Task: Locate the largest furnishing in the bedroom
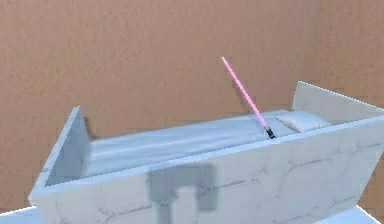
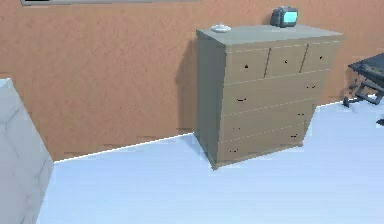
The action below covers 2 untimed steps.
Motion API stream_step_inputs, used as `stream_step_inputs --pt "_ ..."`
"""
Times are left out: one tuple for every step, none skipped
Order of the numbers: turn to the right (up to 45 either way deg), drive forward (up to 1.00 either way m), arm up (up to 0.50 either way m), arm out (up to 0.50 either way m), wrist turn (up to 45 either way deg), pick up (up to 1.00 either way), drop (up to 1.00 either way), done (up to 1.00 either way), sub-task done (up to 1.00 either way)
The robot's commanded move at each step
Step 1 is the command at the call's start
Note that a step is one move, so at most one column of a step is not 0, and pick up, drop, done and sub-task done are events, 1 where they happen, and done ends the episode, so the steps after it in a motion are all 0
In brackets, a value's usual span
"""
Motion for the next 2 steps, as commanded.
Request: stream_step_inputs --pt "9.0 0.0 0.0 0.0 0.0 0.0 0.0 0.0 0.0" --pt "0.0 0.0 0.0 0.0 0.0 0.0 0.0 1.0 0.0"
